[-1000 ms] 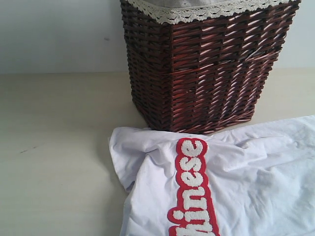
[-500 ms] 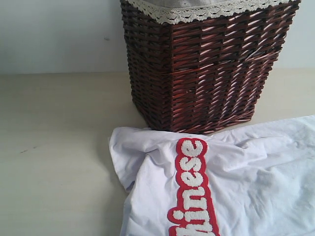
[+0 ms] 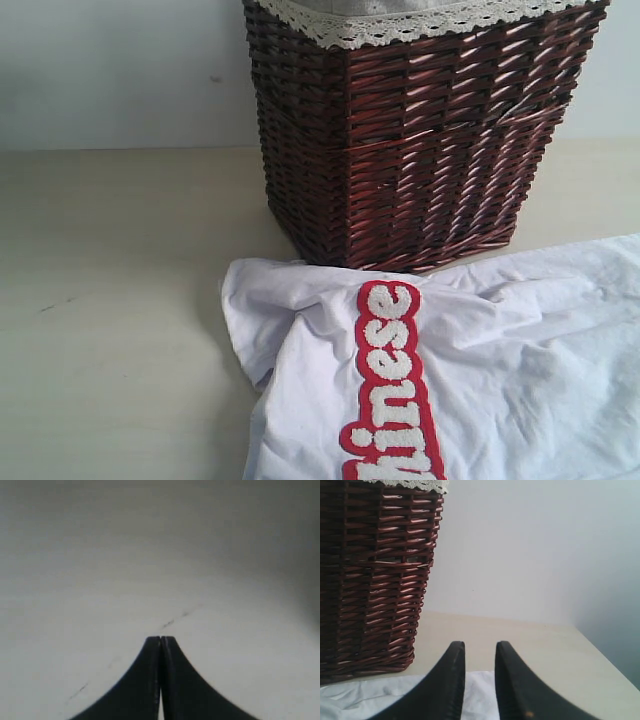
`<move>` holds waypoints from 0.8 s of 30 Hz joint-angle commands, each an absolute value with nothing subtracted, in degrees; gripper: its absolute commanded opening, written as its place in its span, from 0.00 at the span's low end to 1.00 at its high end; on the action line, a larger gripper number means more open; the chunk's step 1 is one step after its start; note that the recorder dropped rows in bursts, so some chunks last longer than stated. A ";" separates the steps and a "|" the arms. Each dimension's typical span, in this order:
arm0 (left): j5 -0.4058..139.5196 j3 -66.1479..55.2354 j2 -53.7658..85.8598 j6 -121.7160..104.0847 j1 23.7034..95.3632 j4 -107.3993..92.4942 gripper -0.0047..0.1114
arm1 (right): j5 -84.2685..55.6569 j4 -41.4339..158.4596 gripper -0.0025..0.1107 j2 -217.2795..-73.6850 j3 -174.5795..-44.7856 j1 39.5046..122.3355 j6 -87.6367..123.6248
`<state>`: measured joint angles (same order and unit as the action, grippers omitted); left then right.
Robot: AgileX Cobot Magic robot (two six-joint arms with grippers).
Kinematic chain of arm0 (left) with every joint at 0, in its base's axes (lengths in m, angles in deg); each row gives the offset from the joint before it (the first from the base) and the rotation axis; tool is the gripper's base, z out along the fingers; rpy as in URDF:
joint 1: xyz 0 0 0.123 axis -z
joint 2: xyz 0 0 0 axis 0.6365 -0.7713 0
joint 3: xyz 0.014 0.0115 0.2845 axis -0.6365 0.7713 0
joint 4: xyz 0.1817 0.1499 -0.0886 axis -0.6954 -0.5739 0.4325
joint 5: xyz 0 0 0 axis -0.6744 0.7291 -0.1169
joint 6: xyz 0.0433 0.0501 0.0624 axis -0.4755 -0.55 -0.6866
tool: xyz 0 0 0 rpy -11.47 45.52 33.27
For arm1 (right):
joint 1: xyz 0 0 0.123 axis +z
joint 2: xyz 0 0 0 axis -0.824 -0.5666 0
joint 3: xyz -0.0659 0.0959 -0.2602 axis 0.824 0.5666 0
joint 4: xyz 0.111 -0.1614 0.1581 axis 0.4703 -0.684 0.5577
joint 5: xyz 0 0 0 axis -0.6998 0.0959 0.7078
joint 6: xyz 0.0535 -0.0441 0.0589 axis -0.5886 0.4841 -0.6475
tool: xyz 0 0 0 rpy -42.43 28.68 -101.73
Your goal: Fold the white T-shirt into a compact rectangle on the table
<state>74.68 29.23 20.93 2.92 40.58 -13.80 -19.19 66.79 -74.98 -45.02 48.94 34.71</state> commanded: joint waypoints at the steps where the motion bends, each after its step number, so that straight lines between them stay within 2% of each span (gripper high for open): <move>1: 71.79 25.22 13.61 2.88 44.83 -14.03 0.04 | -18.93 66.65 0.23 -74.97 -44.79 49.13 35.10; 6: 64.87 24.94 7.22 3.14 45.36 -14.03 0.04 | -18.93 66.91 0.23 -74.97 -44.79 49.13 34.99; 21: 66.33 25.18 3.81 5.91 45.58 -14.04 0.04 | -18.93 66.91 0.23 -74.97 -44.79 49.13 34.99; 24: 62.28 24.56 3.81 5.33 48.38 -25.03 0.04 | -18.93 66.91 0.23 -74.97 -44.79 49.13 34.99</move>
<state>66.12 25.22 3.81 4.92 46.24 -16.82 -19.23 66.79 -74.98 -45.02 48.94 34.71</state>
